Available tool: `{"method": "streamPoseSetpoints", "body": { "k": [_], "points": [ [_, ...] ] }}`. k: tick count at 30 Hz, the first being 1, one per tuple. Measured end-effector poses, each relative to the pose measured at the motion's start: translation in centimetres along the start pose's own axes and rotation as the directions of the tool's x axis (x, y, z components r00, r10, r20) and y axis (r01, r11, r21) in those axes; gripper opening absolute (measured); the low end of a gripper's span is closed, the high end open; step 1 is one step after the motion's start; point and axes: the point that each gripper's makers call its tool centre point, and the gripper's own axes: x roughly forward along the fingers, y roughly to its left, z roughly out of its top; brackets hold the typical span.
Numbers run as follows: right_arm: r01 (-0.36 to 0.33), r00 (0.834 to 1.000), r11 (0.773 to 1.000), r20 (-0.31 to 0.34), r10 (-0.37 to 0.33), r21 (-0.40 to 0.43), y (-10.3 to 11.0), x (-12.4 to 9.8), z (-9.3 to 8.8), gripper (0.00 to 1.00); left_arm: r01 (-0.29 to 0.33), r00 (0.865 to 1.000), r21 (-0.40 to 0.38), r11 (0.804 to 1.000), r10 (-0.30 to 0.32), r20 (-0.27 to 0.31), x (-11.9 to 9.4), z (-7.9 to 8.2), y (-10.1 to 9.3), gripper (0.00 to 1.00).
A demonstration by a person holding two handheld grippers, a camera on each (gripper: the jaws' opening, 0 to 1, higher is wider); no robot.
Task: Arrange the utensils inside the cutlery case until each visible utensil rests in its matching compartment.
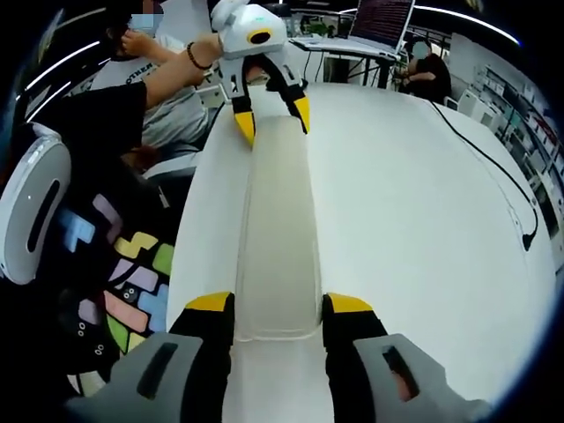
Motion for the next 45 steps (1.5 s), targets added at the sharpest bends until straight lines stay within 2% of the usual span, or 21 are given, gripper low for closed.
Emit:
{"method": "streamPoseSetpoints", "body": {
  "k": [7,10,14,16,20,22,25,28,30,31,32,34,37,39,41,43,44,45],
  "points": [
    [0.001,0.998,1.000,-0.066,0.000,0.015,-0.1,-0.5,-0.8,0.41,-0.014,1.000,0.035,0.999,0.015,-0.026,0.6,0.4,0.0,0.45],
    [0.007,0.998,1.000,-0.065,-0.006,0.019,-0.2,-1.1,-0.8,0.40,-0.010,1.000,0.043,0.999,0.011,-0.005,0.5,0.4,-0.1,0.45],
    [0.015,0.999,1.000,-0.042,-0.015,-0.002,0.0,-2.4,0.0,0.39,-0.005,0.998,0.038,0.999,0.003,0.064,0.5,0.5,-0.1,0.45],
    [0.026,0.999,1.000,-0.020,-0.026,-0.003,-0.1,-2.7,1.1,0.38,-0.001,0.996,0.022,1.000,-0.001,0.092,0.4,0.5,-0.1,0.45],
    [0.030,0.998,1.000,0.053,-0.030,-0.005,-0.2,-2.1,4.7,0.26,0.000,0.989,0.006,1.000,-0.001,0.151,0.3,0.4,-0.2,0.45],
    [0.016,0.998,1.000,0.068,-0.014,-0.017,0.0,-1.4,6.4,0.27,0.002,0.984,-0.004,1.000,-0.001,0.179,0.2,0.4,-0.2,0.45],
    [0.043,0.996,0.998,0.080,-0.038,-0.052,-0.4,0.1,9.1,0.25,0.008,0.970,-0.024,1.000,-0.002,0.242,-0.1,0.6,-0.3,0.45],
    [0.023,0.996,0.997,0.093,-0.016,-0.075,-0.1,1.9,12.1,0.24,0.005,0.956,-0.020,1.000,0.001,0.293,-0.3,0.7,-0.3,0.46],
    [0.011,0.998,0.995,0.068,-0.004,-0.097,0.0,3.2,13.4,0.21,0.015,0.950,-0.052,0.999,0.002,0.311,-0.4,0.5,-0.2,0.46],
    [0.005,0.999,0.993,0.034,-0.001,-0.116,0.0,3.7,13.7,0.18,0.012,0.947,-0.060,0.998,0.008,0.321,-0.5,0.4,-0.2,0.47],
    [0.002,1.000,0.992,-0.007,-0.003,-0.129,0.0,4.3,14.1,0.18,-0.013,0.936,-0.062,0.998,0.034,0.351,-0.8,0.6,0.0,0.49],
    [-0.007,1.000,0.989,-0.023,0.003,-0.150,0.2,4.9,15.3,0.18,-0.030,0.919,-0.048,0.998,0.046,0.392,-1.1,0.9,0.0,0.56],
    [-0.021,0.998,0.987,-0.057,0.012,-0.160,0.1,5.5,16.2,0.16,-0.009,0.915,-0.056,0.998,0.031,0.403,-0.9,0.8,-0.2,0.58],
    [-0.039,0.994,0.986,-0.108,0.022,-0.160,0.1,5.9,16.0,0.16,-0.008,0.916,-0.057,0.998,0.030,0.399,-0.7,0.8,-0.3,0.58],
    [-0.039,0.992,0.987,-0.126,0.020,-0.153,-0.1,6.3,16.1,0.16,-0.017,0.912,-0.055,0.998,0.038,0.408,-0.6,1.0,-0.3,0.58],
    [-0.056,0.984,0.991,-0.174,0.034,-0.125,0.0,6.4,15.7,0.16,-0.018,0.907,-0.065,0.998,0.044,0.419,-0.5,1.1,-0.2,0.54],
    [-0.062,0.982,0.991,-0.185,0.038,-0.123,-0.1,6.5,15.6,0.16,-0.027,0.907,-0.102,0.994,0.067,0.415,-0.4,1.0,0.0,0.50],
    [-0.064,0.980,0.990,-0.193,0.039,-0.125,-0.2,6.6,15.6,0.16,-0.023,0.908,-0.100,0.995,0.063,0.415,-0.3,0.9,0.0,0.50]
  ]
}}
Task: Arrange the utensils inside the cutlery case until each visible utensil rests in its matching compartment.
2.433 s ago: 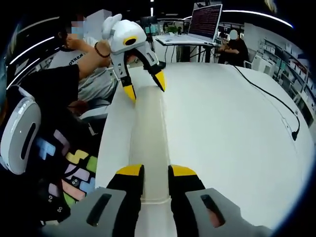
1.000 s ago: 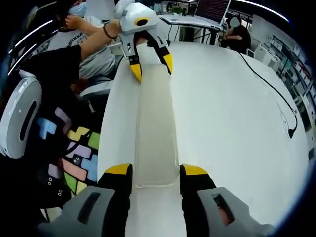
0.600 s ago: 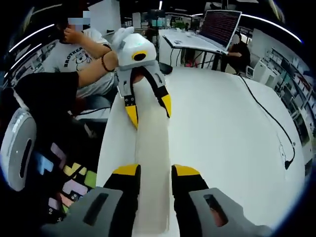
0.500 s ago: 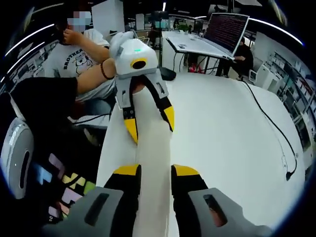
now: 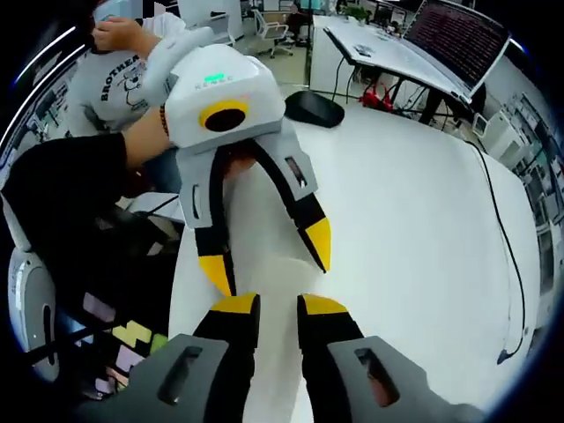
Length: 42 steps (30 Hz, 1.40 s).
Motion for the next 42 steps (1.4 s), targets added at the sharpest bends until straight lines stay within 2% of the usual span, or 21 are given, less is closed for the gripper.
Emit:
{"method": "streamPoseSetpoints", "body": {
  "k": [5,8,10,17,19,21,25,27,33,34,37,40,41,42],
  "points": [
    [-0.013,1.000,1.000,-0.024,0.012,-0.015,-0.1,0.1,0.4,0.17,0.020,1.000,-0.011,1.000,-0.019,0.024,0.4,0.3,-0.4,0.52],
    [-0.014,0.998,1.000,-0.068,0.013,-0.022,-0.1,0.6,0.4,0.17,0.015,1.000,-0.004,1.000,-0.015,0.005,0.8,0.1,-0.6,0.54],
    [-0.012,0.997,1.000,-0.082,0.010,-0.025,-0.1,0.8,0.3,0.16,0.019,1.000,0.000,1.000,-0.019,0.013,0.8,0.0,-0.8,0.56],
    [0.000,0.990,0.999,-0.144,-0.004,-0.034,-0.3,1.0,0.5,0.15,0.019,0.999,-0.010,1.000,-0.019,0.027,0.7,-0.3,-0.8,0.55],
    [-0.007,0.985,1.000,-0.174,0.007,-0.004,-0.3,1.0,0.3,0.15,0.021,0.999,-0.013,1.000,-0.020,0.030,0.6,-0.4,-0.9,0.55],
    [-0.011,0.984,0.999,-0.180,0.005,-0.032,-0.2,1.0,0.5,0.15,0.015,0.999,-0.019,1.000,-0.015,0.036,0.6,-0.4,-0.8,0.54],
    [0.003,0.981,0.999,-0.195,-0.009,-0.033,-0.1,1.1,0.7,0.16,0.012,0.998,-0.034,0.999,-0.010,0.064,0.3,-0.5,-0.6,0.50],
    [-0.002,0.978,1.000,-0.210,0.000,-0.008,-0.2,1.2,0.8,0.16,0.012,0.998,-0.042,0.999,-0.010,0.067,0.2,-0.4,-0.5,0.50],
    [0.002,0.964,1.000,-0.266,-0.003,-0.005,-0.1,1.5,1.0,0.15,0.002,0.998,-0.025,1.000,0.000,0.063,0.2,-0.5,-0.4,0.50],
    [0.011,0.960,0.999,-0.281,-0.024,-0.047,-0.4,1.7,0.9,0.15,0.000,0.998,-0.023,1.000,0.001,0.061,0.2,-0.5,-0.4,0.50],
    [0.042,0.945,0.997,-0.322,-0.060,-0.062,0.1,1.8,0.8,0.15,-0.008,0.998,-0.015,1.000,0.009,0.063,0.2,-0.6,-0.2,0.49],
    [0.034,0.942,0.999,-0.333,-0.046,-0.041,0.1,1.8,0.6,0.16,-0.008,0.998,-0.022,1.000,0.009,0.070,0.1,-0.6,-0.2,0.49],
    [0.026,0.944,1.000,-0.328,-0.028,-0.010,0.1,1.8,0.6,0.15,-0.007,0.997,-0.024,1.000,0.009,0.070,0.1,-0.6,-0.2,0.49],
    [0.020,0.947,1.000,-0.322,-0.025,-0.018,-0.1,1.8,0.6,0.15,-0.007,0.998,-0.024,1.000,0.009,0.070,0.1,-0.6,-0.2,0.49]
  ]
}}
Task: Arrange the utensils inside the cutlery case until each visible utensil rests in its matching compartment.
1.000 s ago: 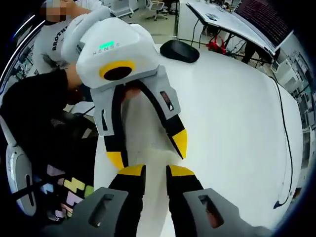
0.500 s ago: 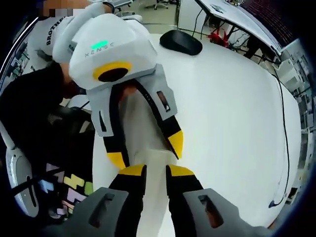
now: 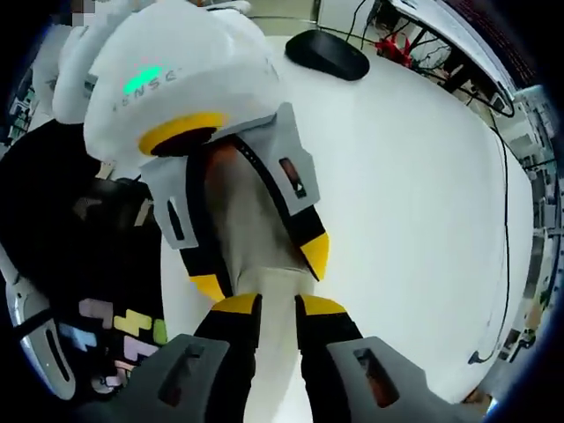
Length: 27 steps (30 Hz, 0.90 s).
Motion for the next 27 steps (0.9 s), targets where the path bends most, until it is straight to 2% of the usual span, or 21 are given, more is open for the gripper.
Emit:
{"method": "streamPoseSetpoints", "body": {
  "k": [6,9,13,15,19,21,23,27],
  "points": [
    [0.020,1.000,1.000,0.009,-0.020,0.006,0.2,0.1,0.2,0.15,0.002,1.000,0.012,1.000,-0.002,-0.006,0.3,0.0,-0.2,0.50],
    [0.026,1.000,1.000,-0.012,-0.026,0.013,0.2,0.1,0.3,0.15,0.005,1.000,0.012,1.000,-0.005,-0.019,0.1,-0.1,-0.4,0.50],
    [0.065,0.994,0.998,-0.083,-0.066,-0.015,0.3,0.1,0.3,0.16,0.004,1.000,0.019,1.000,-0.003,-0.026,0.2,-0.2,-0.6,0.51],
    [0.073,0.994,0.997,-0.087,-0.073,-0.007,0.3,0.1,0.3,0.15,0.001,1.000,0.019,1.000,0.000,-0.027,0.2,-0.2,-0.6,0.50],
    [0.054,0.997,0.998,-0.055,-0.052,0.024,0.5,-0.1,0.1,0.11,-0.002,1.000,0.018,1.000,0.002,-0.013,0.1,0.1,-0.5,0.51],
    [0.045,0.999,0.999,-0.010,-0.045,0.012,0.4,-0.1,0.2,0.12,-0.001,1.000,0.020,1.000,0.001,-0.006,0.0,0.2,-0.6,0.51],
    [0.005,0.998,1.000,0.056,-0.006,0.003,1.1,-0.2,0.4,0.14,0.000,1.000,0.023,1.000,0.000,0.000,-0.1,0.2,-0.7,0.51],
    [0.002,0.995,1.000,0.100,-0.001,-0.013,1.6,-1.3,-0.1,0.15,-0.001,1.000,0.031,1.000,0.002,-0.007,0.1,0.1,-0.6,0.51]
  ]
}}
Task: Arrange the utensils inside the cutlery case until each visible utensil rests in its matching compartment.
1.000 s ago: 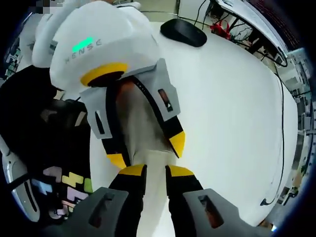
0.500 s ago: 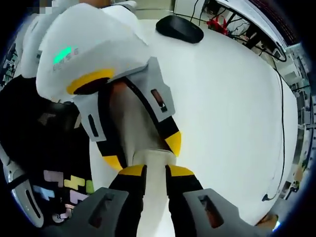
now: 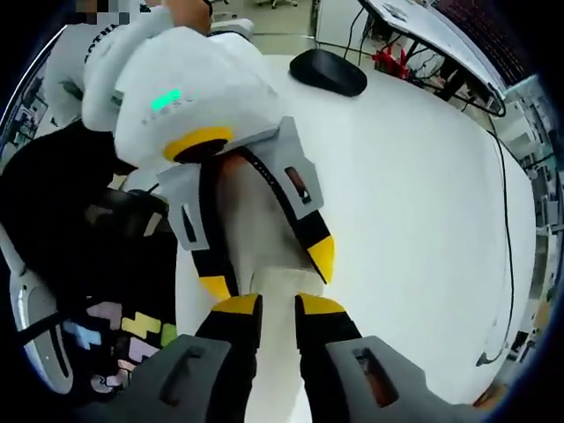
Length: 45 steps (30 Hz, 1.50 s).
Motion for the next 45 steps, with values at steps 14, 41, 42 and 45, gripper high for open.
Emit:
{"method": "streamPoseSetpoints", "body": {
  "k": [14,41,42,45],
  "points": [
    [0.077,0.994,0.997,0.081,-0.077,0.007,-1.5,-4.0,-7.6,0.16,-0.004,0.999,-0.037,0.999,0.006,0.047,0.0,0.7,0.1,0.52],
    [0.003,1.000,0.992,0.007,-0.004,0.128,1.4,-2.3,-18.5,0.14,0.003,0.999,-0.040,0.999,-0.001,0.053,0.5,0.8,-0.2,0.50],
    [-0.001,1.000,0.992,0.012,0.000,0.130,1.3,-2.2,-18.4,0.14,0.004,0.999,-0.039,0.999,-0.002,0.054,0.5,0.8,-0.2,0.50],
    [-0.005,1.000,0.990,-0.002,0.005,0.138,1.2,-1.7,-18.6,0.14,0.005,0.998,-0.038,0.999,-0.003,0.056,0.4,0.8,-0.2,0.50]
  ]
}}
